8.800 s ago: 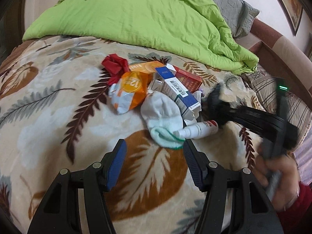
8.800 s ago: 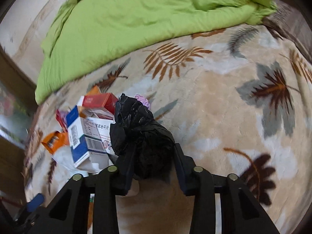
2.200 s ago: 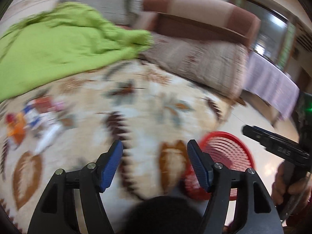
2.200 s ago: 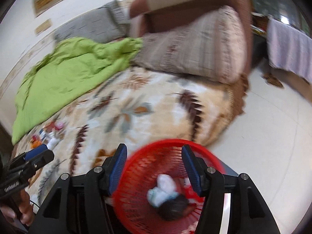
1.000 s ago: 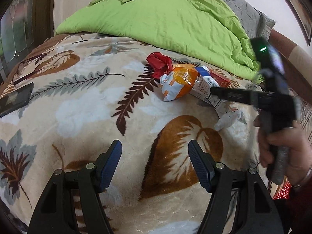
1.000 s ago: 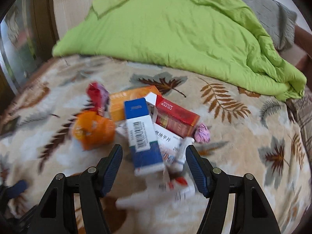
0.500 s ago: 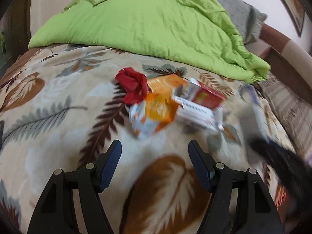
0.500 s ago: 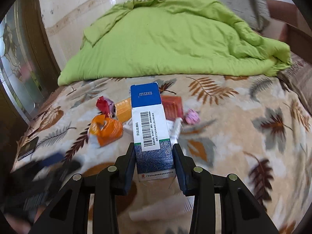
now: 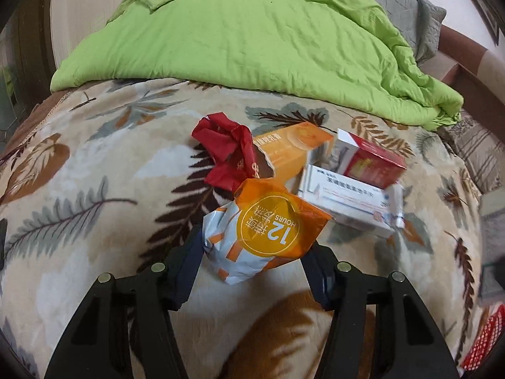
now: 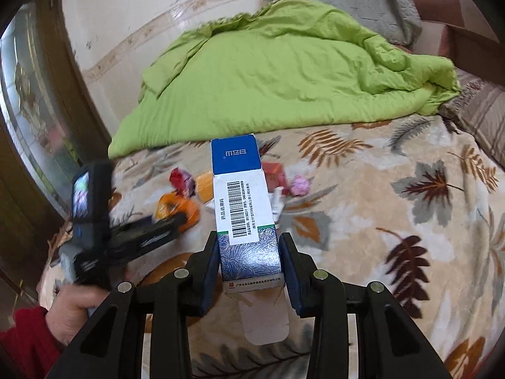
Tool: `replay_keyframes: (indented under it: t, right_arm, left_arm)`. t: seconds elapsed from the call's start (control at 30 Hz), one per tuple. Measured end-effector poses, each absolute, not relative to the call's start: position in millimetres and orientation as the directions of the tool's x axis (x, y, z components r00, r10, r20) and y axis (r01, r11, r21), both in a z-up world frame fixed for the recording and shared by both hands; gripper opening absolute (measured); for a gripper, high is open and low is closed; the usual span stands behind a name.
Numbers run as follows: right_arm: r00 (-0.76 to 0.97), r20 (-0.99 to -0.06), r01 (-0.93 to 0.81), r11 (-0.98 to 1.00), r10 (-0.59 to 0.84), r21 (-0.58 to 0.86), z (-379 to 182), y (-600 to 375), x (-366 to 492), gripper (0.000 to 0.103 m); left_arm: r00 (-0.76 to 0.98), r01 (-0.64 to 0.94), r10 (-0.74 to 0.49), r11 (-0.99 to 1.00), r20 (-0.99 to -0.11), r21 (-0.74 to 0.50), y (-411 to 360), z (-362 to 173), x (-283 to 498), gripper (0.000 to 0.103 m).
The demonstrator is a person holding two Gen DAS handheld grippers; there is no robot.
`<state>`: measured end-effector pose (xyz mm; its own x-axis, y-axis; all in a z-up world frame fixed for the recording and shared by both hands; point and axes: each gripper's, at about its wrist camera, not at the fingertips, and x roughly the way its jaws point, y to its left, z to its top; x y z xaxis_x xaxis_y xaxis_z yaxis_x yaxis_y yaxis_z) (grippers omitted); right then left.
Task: Collect trash
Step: 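Lift the blue box with the right tool while left lifts the orange bag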
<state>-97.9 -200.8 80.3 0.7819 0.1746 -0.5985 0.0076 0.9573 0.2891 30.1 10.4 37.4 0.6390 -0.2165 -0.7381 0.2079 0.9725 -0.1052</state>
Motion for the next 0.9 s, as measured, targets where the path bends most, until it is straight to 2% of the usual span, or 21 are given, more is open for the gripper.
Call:
replay_keyframes:
  t: [0.17, 0.33, 0.73, 0.9]
  right_arm:
    - [0.775, -0.608, 0.086, 0.925, 0.171, 0.370, 73, -230, -109, 0.041]
    - [0.796, -0.580, 0.075, 0.922, 0.174, 0.379, 78, -230, -125, 0.041]
    - [0.798, -0.579, 0.103, 0.910, 0.166, 0.402, 76, -229, -127, 0.040]
    - [0.783, -0.606, 0.123, 0.919, 0.143, 0.376, 74, -224, -122, 0.040]
  left_arm:
    - [0.675, 0.255, -0.254, 0.961, -0.693, -0.104, 5, 58, 2, 0.058]
    - [0.685, 0.300, -0.304, 0.946, -0.662, -0.125, 7, 73, -29, 0.058]
    - [0.652, 0.348, -0.372, 0.921, -0.660, -0.175, 18, 73, -72, 0.058]
    - [0.661, 0.343, -0.374, 0.922, -0.650, -0.182, 23, 74, -74, 0.058]
